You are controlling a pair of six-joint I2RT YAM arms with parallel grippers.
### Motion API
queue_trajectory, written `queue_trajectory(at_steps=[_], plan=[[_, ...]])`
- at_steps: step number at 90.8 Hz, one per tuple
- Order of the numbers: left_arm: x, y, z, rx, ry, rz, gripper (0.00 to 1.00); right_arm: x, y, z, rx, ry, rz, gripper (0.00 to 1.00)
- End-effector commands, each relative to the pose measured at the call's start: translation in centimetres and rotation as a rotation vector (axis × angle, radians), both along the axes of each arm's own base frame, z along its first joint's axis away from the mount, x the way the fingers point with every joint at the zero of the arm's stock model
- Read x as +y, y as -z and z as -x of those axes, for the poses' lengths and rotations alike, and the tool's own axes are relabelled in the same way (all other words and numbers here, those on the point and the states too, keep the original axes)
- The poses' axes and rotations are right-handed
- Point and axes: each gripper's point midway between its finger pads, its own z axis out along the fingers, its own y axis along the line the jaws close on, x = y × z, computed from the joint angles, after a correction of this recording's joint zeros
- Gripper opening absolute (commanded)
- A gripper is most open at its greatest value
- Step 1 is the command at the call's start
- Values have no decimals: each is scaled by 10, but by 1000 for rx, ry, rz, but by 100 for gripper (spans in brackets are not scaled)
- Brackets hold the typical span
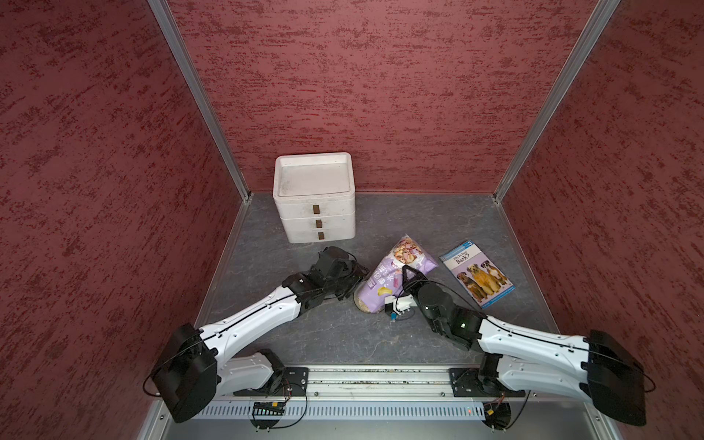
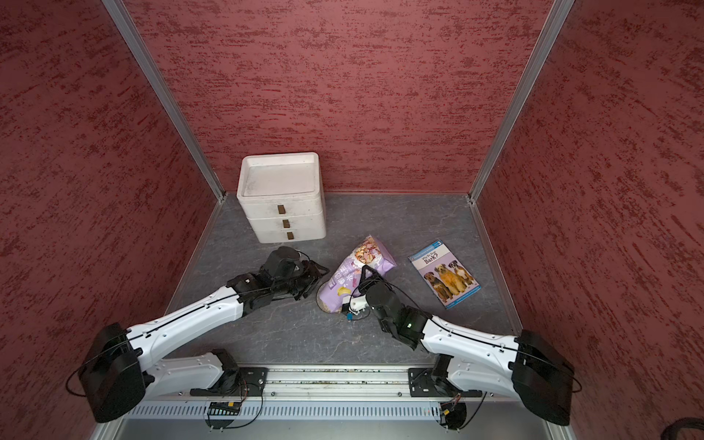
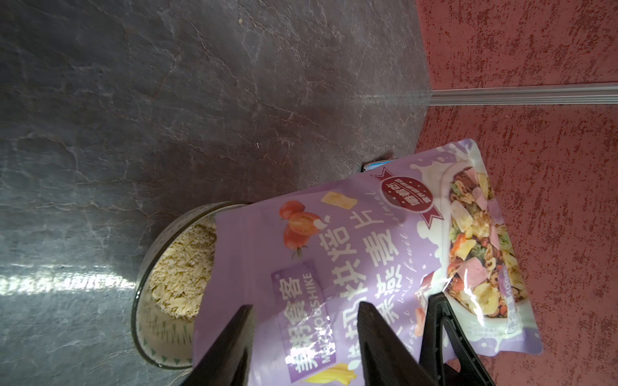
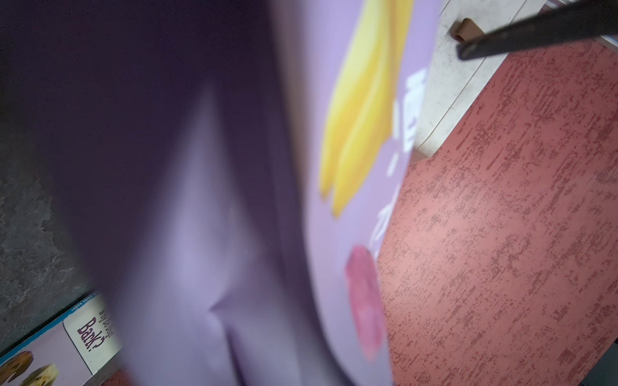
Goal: Pour the oats into the breakfast bowl
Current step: Pour the oats into the bowl.
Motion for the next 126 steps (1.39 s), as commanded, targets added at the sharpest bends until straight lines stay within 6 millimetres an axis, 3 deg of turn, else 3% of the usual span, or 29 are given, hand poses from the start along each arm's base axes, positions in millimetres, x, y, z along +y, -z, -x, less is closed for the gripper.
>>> queue_trajectory(at_steps=[1,9,17,26,34,42,51,59,66,76,84,92,100,108,116,123,126], plan=[[2,-7,-1,-22,-7,10,53,-1,-60,-7,-125,39,-165,0],[1,-8,-1,-21,1,6,53,-6,-94,-14,-213,74,-291,0],[0,-8,-1,-21,0,7,53,5,-55,-4,-103,16,-142,0],[1,-7,-1,-18,2,2,53,-4,-85,-14,-190,66,-268,0],[0,-6,-1,-19,-4,10,53,3,-59,-6,-111,20,-154,0],[0,-7,-1,-20,1,9,53,-8,-89,-15,-200,80,-288,0],[0,-7,-1,-23,-3,11,53,0,-53,-5,-105,30,-146,0],[-1,-7,-1,-21,0,11,53,-6,-85,-15,-199,78,-278,0],[0,-5,-1,-19,-1,10,53,1,-59,-11,-135,48,-165,0],[-1,-6,-1,-20,2,12,53,0,-87,-14,-205,61,-289,0],[0,-6,-2,-22,-4,12,53,9,-53,-4,-109,9,-154,0],[1,-7,-2,-21,-4,15,53,1,-85,-10,-200,48,-282,0],[2,-8,-3,-24,-10,20,53,5,-52,0,-98,6,-139,0],[3,-10,-4,-26,-8,15,53,-6,-78,-5,-171,48,-256,0],[3,-9,-5,-29,-14,17,53,-5,-48,3,-80,18,-132,0],[1,-11,-6,-28,-5,21,53,-10,-75,-4,-156,51,-254,0],[1,-11,-5,-24,-4,16,53,-6,-71,-3,-143,42,-238,0]])
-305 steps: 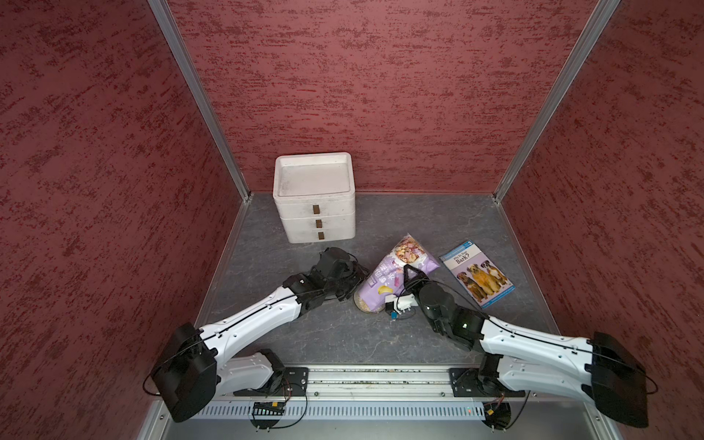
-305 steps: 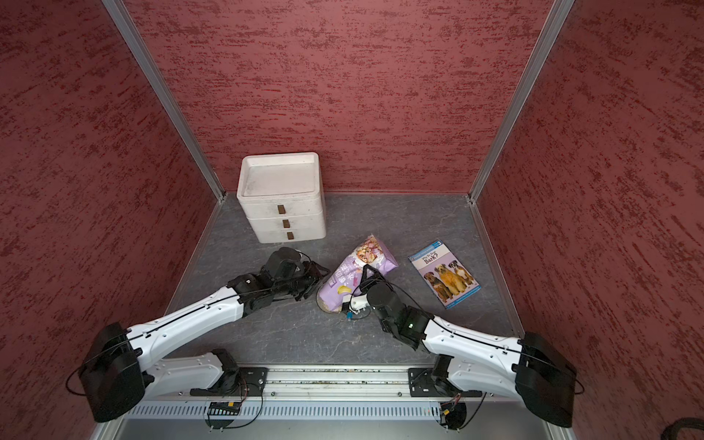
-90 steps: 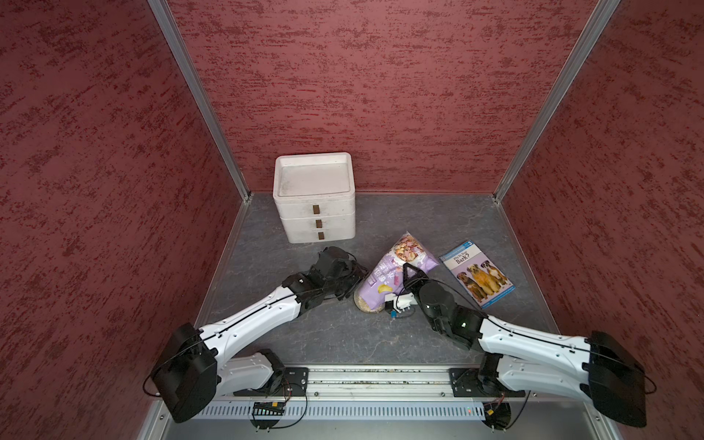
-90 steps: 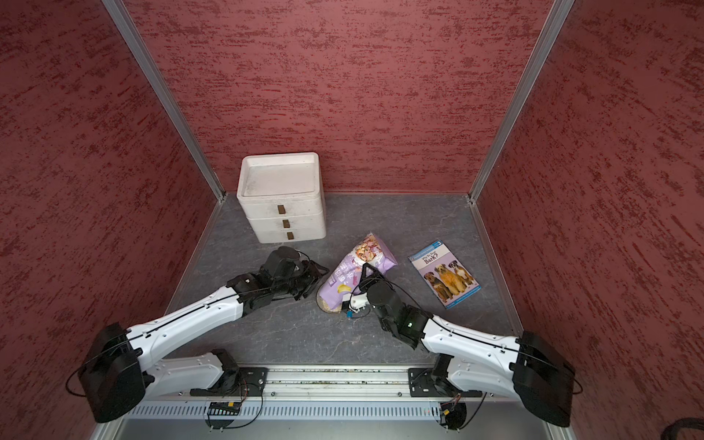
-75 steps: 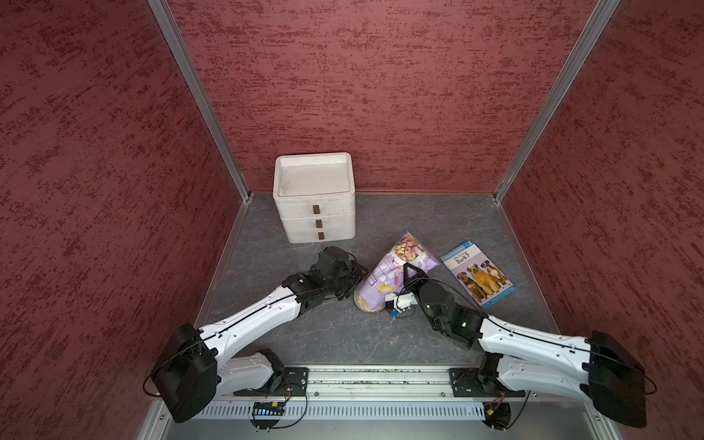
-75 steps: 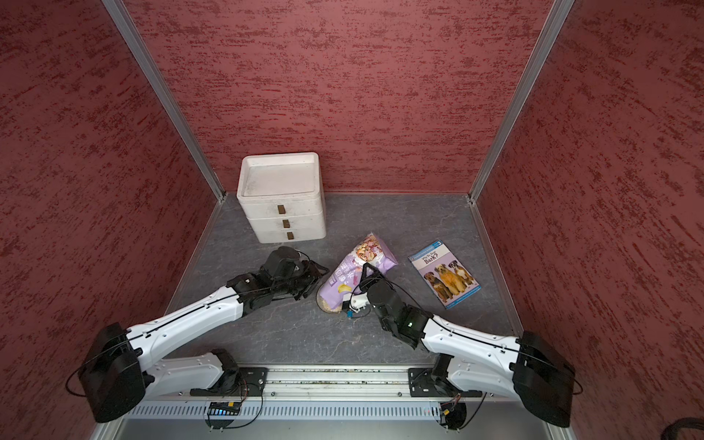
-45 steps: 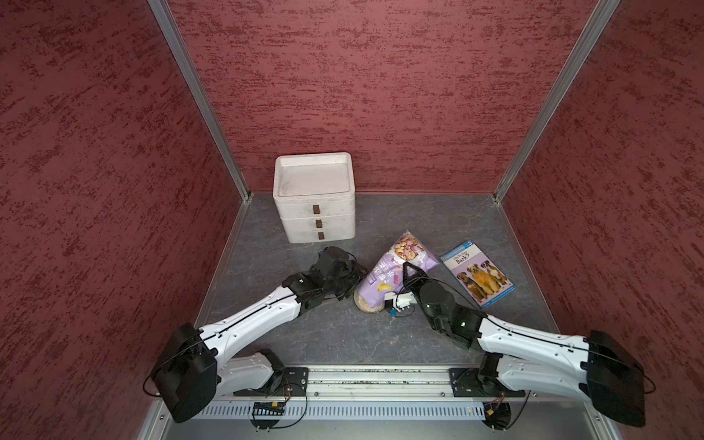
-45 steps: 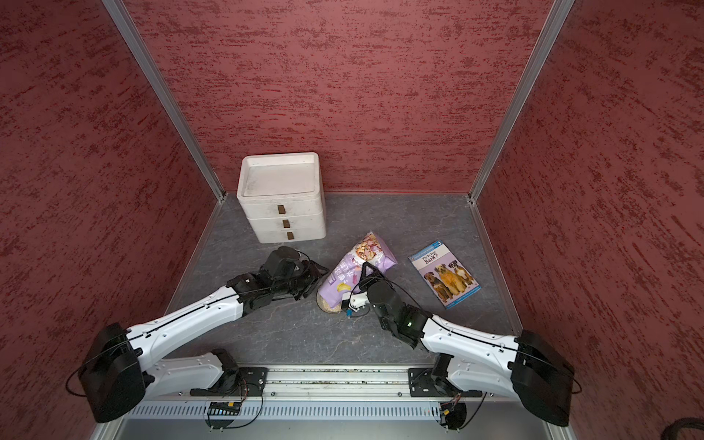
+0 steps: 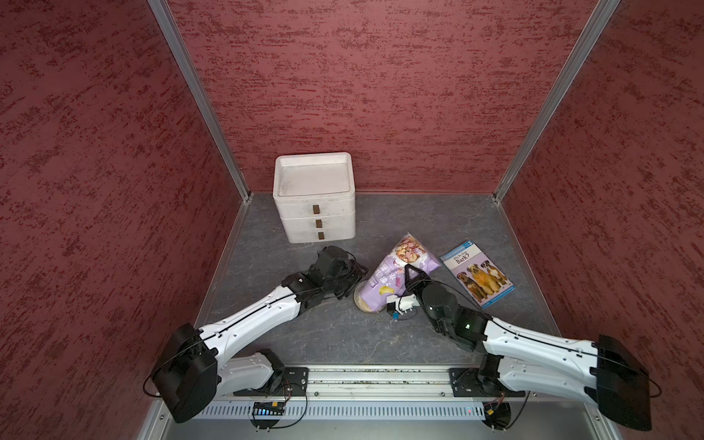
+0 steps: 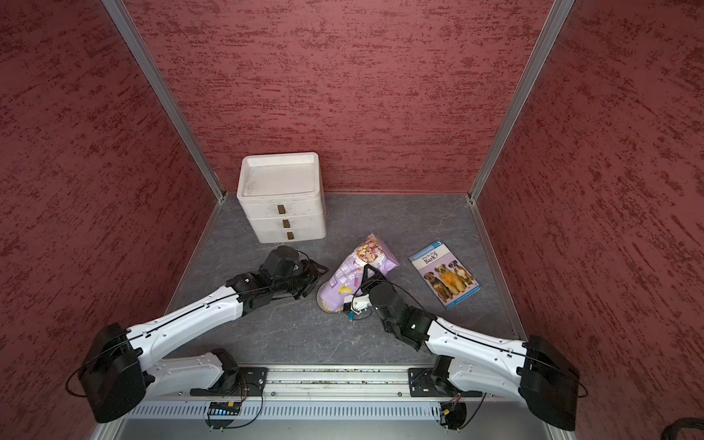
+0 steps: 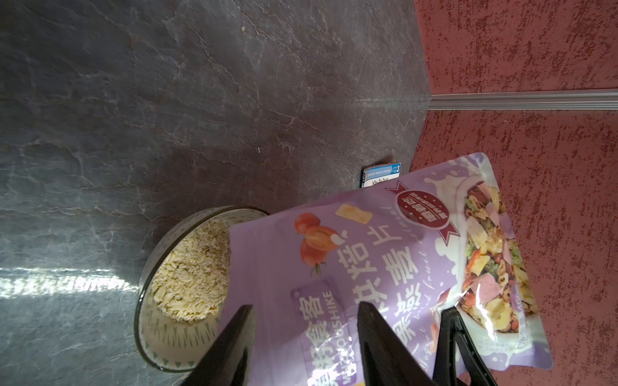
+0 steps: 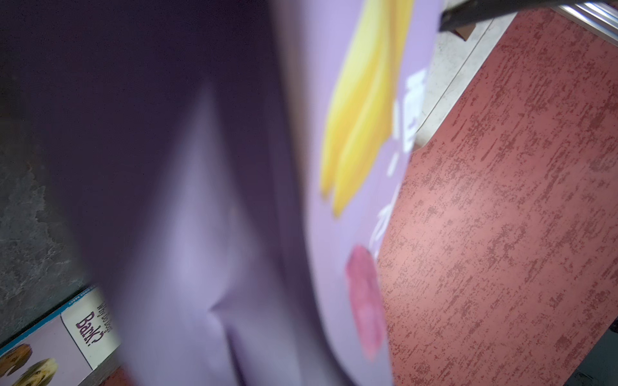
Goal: Pour the oats into the breakfast bowl
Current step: Pour the oats into the bowl.
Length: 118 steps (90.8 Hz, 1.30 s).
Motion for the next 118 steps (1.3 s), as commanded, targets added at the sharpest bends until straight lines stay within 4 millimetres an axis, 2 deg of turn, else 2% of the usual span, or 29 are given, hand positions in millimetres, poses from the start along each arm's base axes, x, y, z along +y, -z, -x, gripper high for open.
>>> queue_trajectory(at_steps=[1,5,14,21,30,32,36,38,45,47,53,55,60,62,64,68,70,78,80,85,87,93,95,99,101,109,111,115,118], plan=[[-1,-10,-3,-23,5,14,53,1,-56,-5,-116,34,-188,0],[-2,-10,-3,-24,6,18,53,4,-37,0,-62,8,-103,0],[-4,-12,-4,-26,10,20,53,2,-69,-14,-158,60,-231,0],[-4,-11,-3,-26,8,26,53,9,-43,-9,-91,20,-116,0],[-4,-14,-2,-28,15,22,52,0,-77,-16,-184,63,-256,0],[-3,-13,-2,-29,13,20,53,3,-71,-14,-163,56,-236,0],[-2,-12,-2,-30,6,22,53,5,-46,-10,-100,33,-125,0],[-3,-13,-3,-34,7,27,53,6,-44,-9,-96,27,-122,0],[-2,-15,-4,-35,9,26,53,4,-79,-14,-193,56,-275,0],[-2,-15,-3,-33,9,22,53,8,-75,-13,-181,50,-258,0],[-1,-13,-2,-33,2,23,53,16,-41,-7,-92,5,-111,0],[-1,-14,-3,-37,1,29,53,17,-44,-8,-101,4,-132,0],[-1,-15,-3,-37,4,31,53,15,-72,-14,-183,29,-236,0],[0,-14,-2,-33,3,25,53,15,-76,-15,-190,32,-248,0],[0,-14,-2,-32,3,21,53,17,-70,-13,-169,25,-222,0],[1,-14,-2,-33,0,20,53,18,-44,-8,-100,4,-120,0],[0,-14,-2,-35,2,25,53,17,-40,-7,-90,-1,-111,0],[0,-16,-2,-34,5,24,53,12,-71,-10,-172,32,-272,0],[1,-16,-2,-34,4,20,53,15,-65,-7,-152,24,-251,0],[1,-15,-3,-35,-1,25,53,15,-27,0,-59,-7,-82,0],[0,-15,-3,-37,1,29,53,15,-33,-1,-72,-6,-108,0],[0,-17,-3,-37,7,22,53,13,-71,-8,-167,29,-257,0],[0,-16,-2,-34,7,16,53,14,-70,-8,-163,28,-248,0],[1,-14,-2,-30,0,13,53,16,-44,-4,-97,1,-127,0],[1,-14,-3,-33,-1,21,53,17,-39,-3,-84,-9,-107,0],[-1,-16,-2,-34,6,27,52,15,-76,-8,-180,13,-271,0],[0,-16,-2,-32,5,22,52,16,-69,-7,-158,9,-246,0],[1,-13,-1,-30,0,14,52,17,-43,-2,-90,-13,-132,0],[0,-13,-1,-32,2,20,52,17,-44,-2,-94,-16,-140,0]])
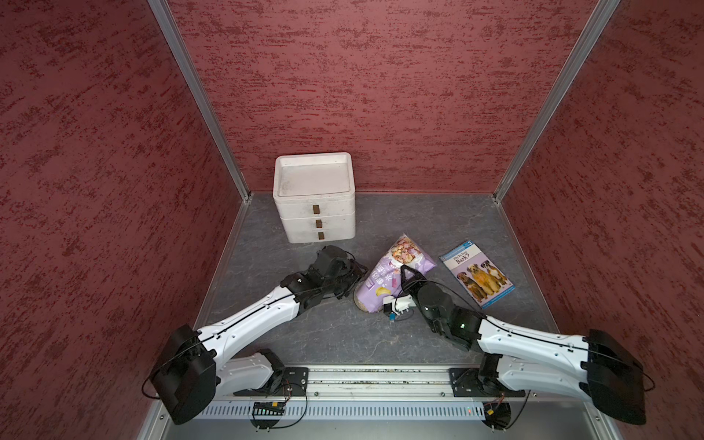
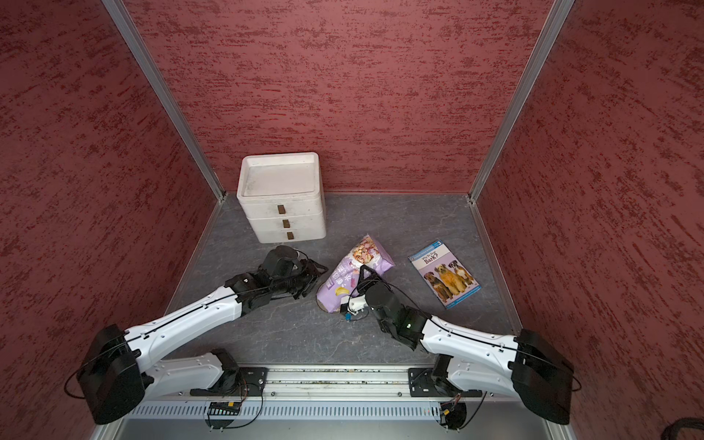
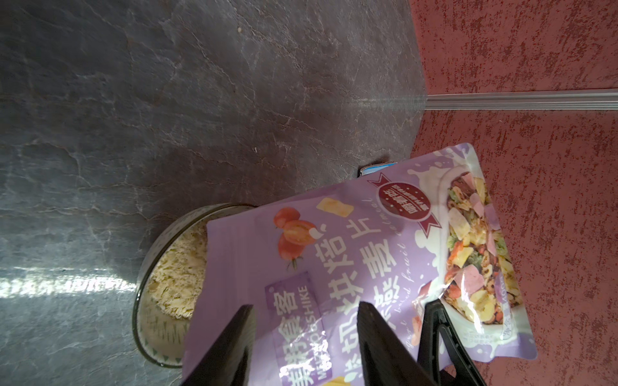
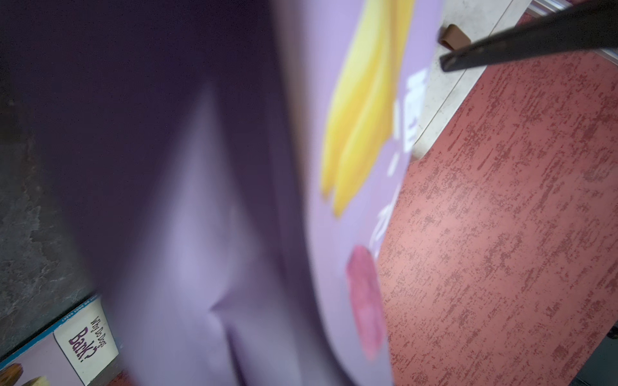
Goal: Pour the oats into the breakfast bowl
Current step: Pour the oats into the bowl.
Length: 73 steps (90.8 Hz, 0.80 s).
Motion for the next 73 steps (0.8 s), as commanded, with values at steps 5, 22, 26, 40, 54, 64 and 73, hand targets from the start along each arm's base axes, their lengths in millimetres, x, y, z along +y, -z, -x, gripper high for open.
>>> queue_trajectory(at_steps=[5,22,26,40,54,64,73], plan=[[-2,-11,-2,-26,7,16,52,-2,-77,-8,-166,47,-266,0],[-4,-14,-3,-32,11,18,52,-8,-87,-12,-188,75,-311,0],[-3,-14,-2,-31,9,12,52,-4,-68,-9,-134,62,-224,0],[-4,-14,-1,-27,12,12,52,-4,-74,-13,-145,70,-243,0],[-5,-12,-1,-27,12,16,52,-7,-76,-14,-155,81,-281,0],[-6,-11,-2,-30,10,25,52,-2,-44,-3,-65,32,-159,0],[-6,-13,-1,-24,18,19,52,-6,-69,-11,-131,82,-281,0]])
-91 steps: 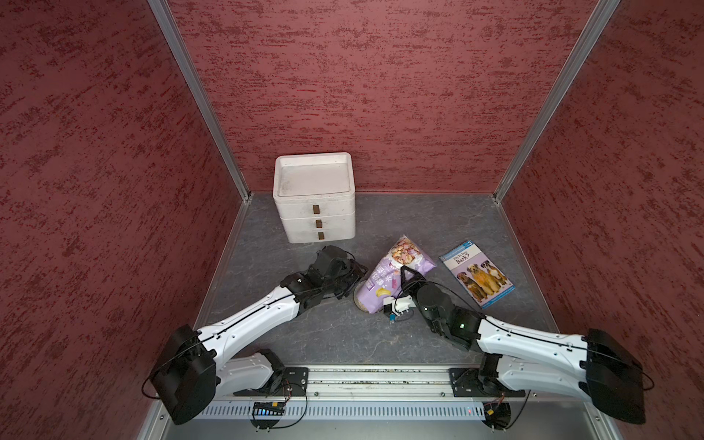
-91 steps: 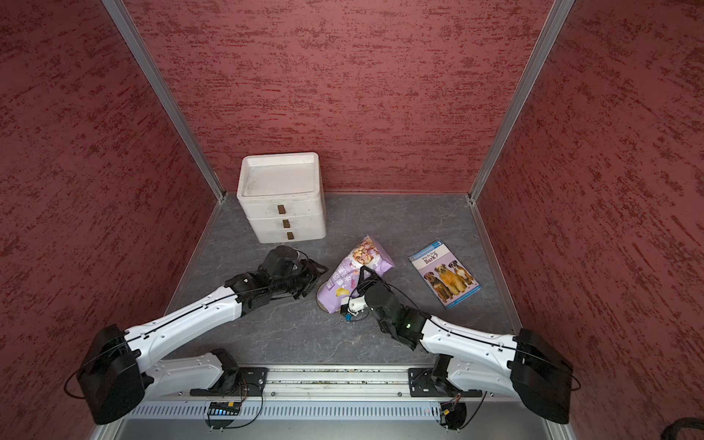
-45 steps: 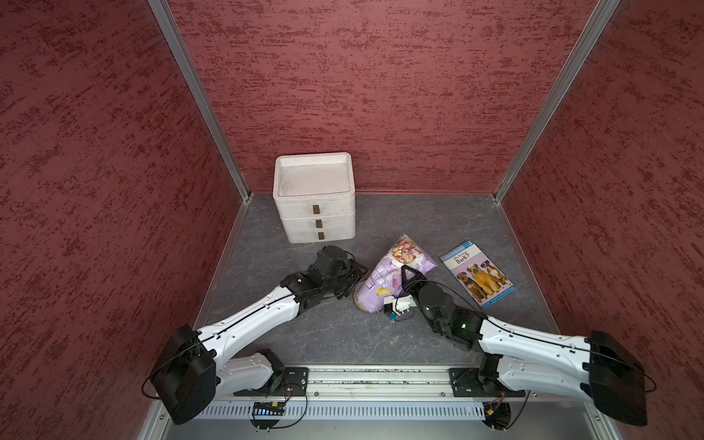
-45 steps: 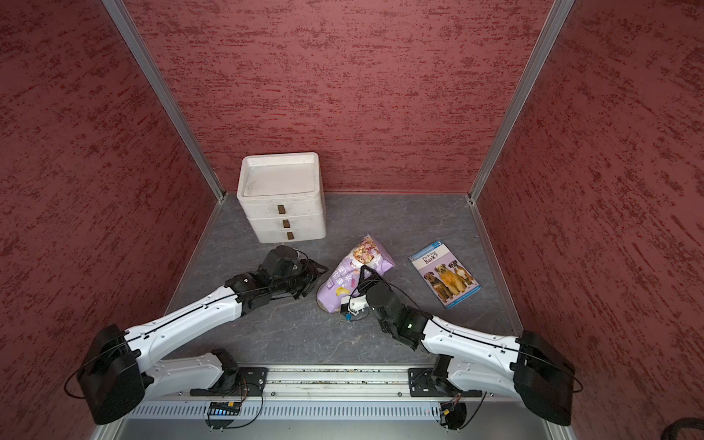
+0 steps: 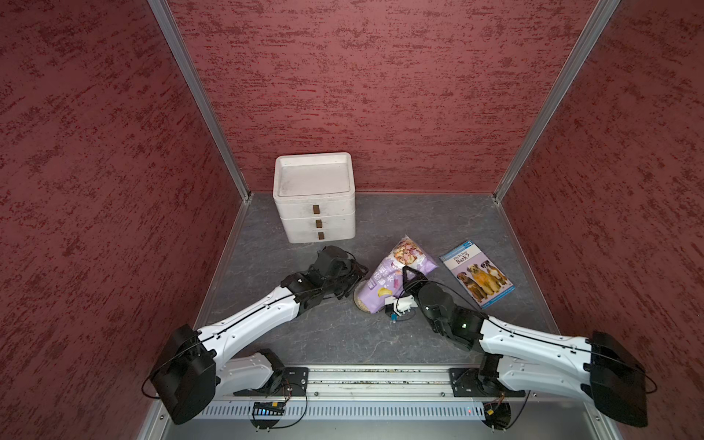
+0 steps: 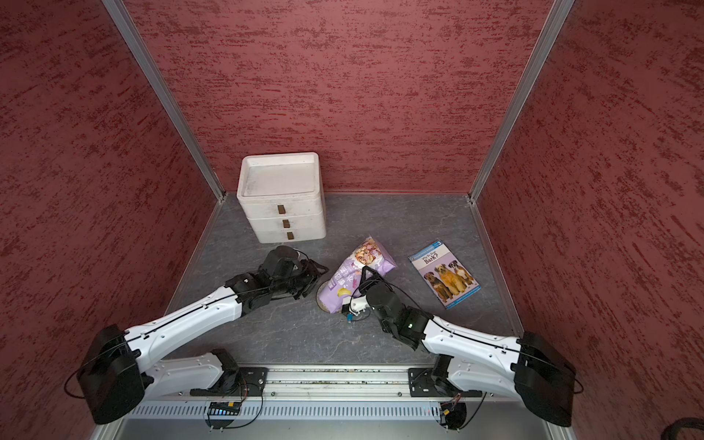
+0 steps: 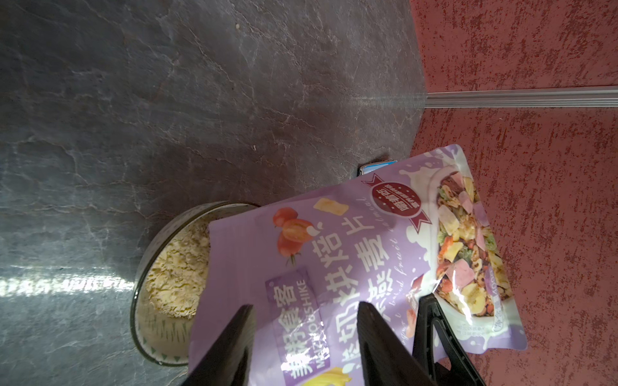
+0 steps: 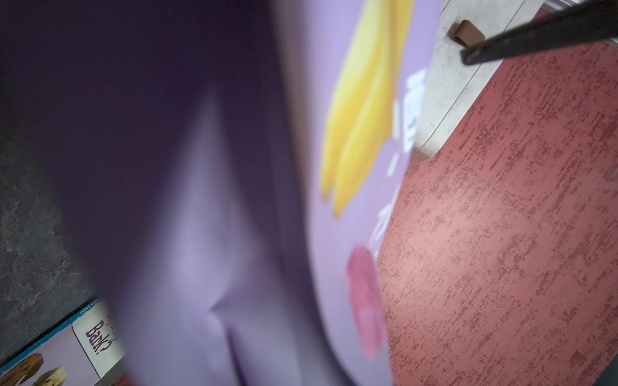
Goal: Pour the oats into the breakfast bowl
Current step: Pour the oats into the bowl.
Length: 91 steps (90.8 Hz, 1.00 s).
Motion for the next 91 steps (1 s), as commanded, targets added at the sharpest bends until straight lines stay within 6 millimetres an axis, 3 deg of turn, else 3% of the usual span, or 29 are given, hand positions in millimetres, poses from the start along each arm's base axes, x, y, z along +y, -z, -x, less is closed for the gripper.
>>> queue_trajectory(at_steps=[1,5,7,13,21,28,36,44,53,60,62,69,77,79,83,85,91], plan=[[-5,-13,-3,-25,11,17,52,2,-63,-9,-135,53,-230,0],[-5,-14,-3,-31,11,21,52,4,-36,-2,-76,15,-98,0],[-6,-14,-3,-32,12,23,52,6,-41,-2,-88,11,-122,0],[-3,-14,-3,-26,9,15,52,3,-84,-12,-193,55,-295,0],[-2,-12,-3,-28,-1,20,52,8,-48,-4,-97,10,-120,0],[-2,-11,-2,-25,2,19,52,3,-75,-12,-172,54,-249,0],[-2,-12,-2,-25,0,21,52,2,-52,-7,-108,26,-137,0],[-1,-11,-1,-24,-3,18,52,-5,-80,-11,-182,63,-244,0],[-1,-12,-3,-29,-8,22,53,4,-43,-2,-77,8,-97,0],[0,-12,-3,-21,-2,15,53,-4,-82,-13,-194,71,-260,0],[0,-12,-3,-21,-2,12,53,-5,-85,-15,-195,76,-279,0],[0,-12,-3,-22,-7,20,53,1,-37,0,-62,5,-68,0],[2,-11,-2,-18,-9,16,53,-6,-88,-12,-196,65,-282,0],[3,-11,-1,-18,-13,16,53,-5,-87,-12,-187,61,-280,0],[3,-11,-1,-20,-22,23,53,-2,-57,-6,-101,26,-133,0],[3,-11,-2,-22,-23,30,53,-2,-51,-4,-90,17,-98,0],[3,-11,-1,-22,-20,28,53,-5,-87,-11,-188,60,-256,0]])
